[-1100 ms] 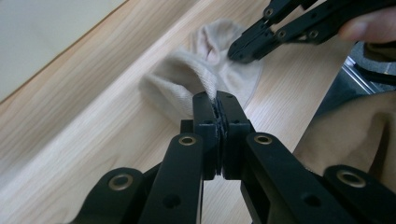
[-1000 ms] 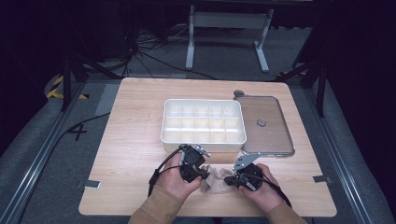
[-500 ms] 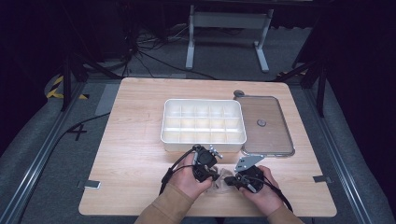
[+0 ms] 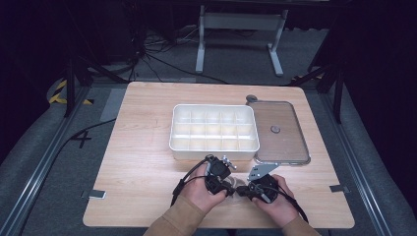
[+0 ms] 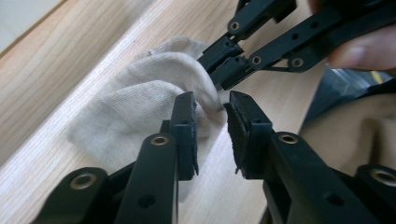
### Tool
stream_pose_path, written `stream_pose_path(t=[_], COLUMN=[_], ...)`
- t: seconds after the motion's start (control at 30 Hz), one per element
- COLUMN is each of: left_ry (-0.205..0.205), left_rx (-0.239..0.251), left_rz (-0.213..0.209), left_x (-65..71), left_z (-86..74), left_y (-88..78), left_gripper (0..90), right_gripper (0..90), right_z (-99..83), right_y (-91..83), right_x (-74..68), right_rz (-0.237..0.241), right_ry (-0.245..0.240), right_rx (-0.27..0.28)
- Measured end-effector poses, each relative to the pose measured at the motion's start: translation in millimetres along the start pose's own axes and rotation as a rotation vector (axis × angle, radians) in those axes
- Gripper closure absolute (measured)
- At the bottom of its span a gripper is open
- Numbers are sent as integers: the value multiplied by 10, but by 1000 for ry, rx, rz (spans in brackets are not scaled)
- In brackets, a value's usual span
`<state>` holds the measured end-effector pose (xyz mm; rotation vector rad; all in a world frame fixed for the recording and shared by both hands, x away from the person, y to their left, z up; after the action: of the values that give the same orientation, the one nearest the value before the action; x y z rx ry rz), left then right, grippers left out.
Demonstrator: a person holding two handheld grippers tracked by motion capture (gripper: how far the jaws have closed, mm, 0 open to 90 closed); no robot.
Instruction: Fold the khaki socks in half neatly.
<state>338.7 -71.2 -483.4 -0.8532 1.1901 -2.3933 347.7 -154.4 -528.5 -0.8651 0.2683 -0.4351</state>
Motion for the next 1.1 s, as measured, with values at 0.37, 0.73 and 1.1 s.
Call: stream_pose_path(t=[0.37,0.73,1.1], left_ry=[-23,1,18], left_rx=[20,19,-4], left_rz=[37,74,122], left_x=[-64,-18,-53], left_z=[-130,-209,-180], left_y=[-242,21,223], left_gripper=[678,648,697], right_gripper=[843,885,892], right_z=[100,1,-67], right_y=[-233,-207,-83], right_x=[46,100,62], right_rz=[-27,-23,-4], right_ry=[-23,1,17], right_rx=[5,-55,-70])
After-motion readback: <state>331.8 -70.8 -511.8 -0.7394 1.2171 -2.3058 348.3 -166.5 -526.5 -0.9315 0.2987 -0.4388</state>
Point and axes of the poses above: each handheld gripper's, and its own axes: y roughly forward along the jaws, z roughly out of its top, x roughly to its right, the point moved 10 cm from there along y, roughly forward along the jaws, and after that the axes turned 5 degrees about -y, right-handed, at the moved point
